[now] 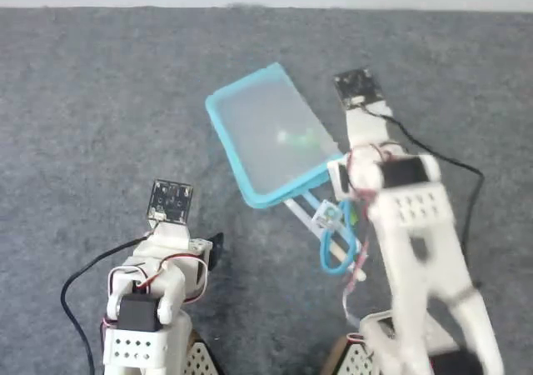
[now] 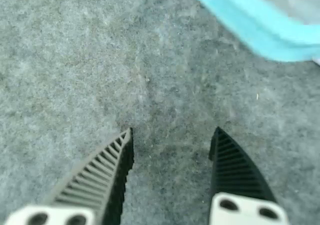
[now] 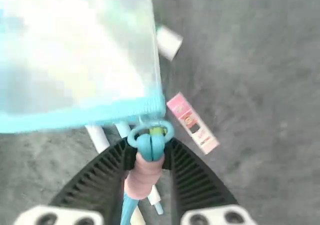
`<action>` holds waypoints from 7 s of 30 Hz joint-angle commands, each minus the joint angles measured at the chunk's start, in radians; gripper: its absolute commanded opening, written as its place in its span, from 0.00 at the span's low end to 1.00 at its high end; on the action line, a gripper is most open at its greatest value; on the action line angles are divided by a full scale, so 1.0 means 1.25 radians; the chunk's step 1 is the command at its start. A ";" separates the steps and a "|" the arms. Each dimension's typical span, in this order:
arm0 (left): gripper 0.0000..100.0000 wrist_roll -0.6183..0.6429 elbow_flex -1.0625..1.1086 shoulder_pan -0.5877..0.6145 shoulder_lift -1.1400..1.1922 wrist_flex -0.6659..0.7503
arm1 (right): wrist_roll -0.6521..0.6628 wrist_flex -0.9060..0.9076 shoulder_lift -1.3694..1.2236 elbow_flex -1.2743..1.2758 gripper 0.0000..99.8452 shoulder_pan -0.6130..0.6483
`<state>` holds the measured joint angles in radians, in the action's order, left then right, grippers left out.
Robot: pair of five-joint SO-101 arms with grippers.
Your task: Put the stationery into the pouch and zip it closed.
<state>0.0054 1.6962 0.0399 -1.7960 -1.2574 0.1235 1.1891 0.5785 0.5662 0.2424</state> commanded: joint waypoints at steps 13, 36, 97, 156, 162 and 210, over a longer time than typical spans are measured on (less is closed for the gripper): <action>0.24 0.009 -0.009 0.006 -0.018 -0.004 | 0.027 0.007 0.228 0.110 0.01 0.074; 0.24 -0.220 -0.030 0.155 -0.016 0.357 | 0.025 -0.042 0.233 0.210 0.01 0.088; 0.29 -0.119 -0.164 0.034 0.079 0.361 | 0.104 -0.030 0.239 0.115 0.01 0.330; 0.33 -0.135 -0.231 -0.079 0.113 0.214 | 0.004 -0.195 0.120 0.245 0.01 0.304; 0.33 -0.135 -0.230 -0.130 0.115 0.194 | 0.004 -0.160 0.120 0.185 0.01 0.301; 0.33 -0.134 -0.273 -0.242 0.112 0.196 | 0.082 0.001 0.112 -0.007 0.01 0.375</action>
<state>-0.1788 1.3541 -0.2578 -1.6502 -1.0810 0.2125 1.1953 0.6813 0.5831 0.7027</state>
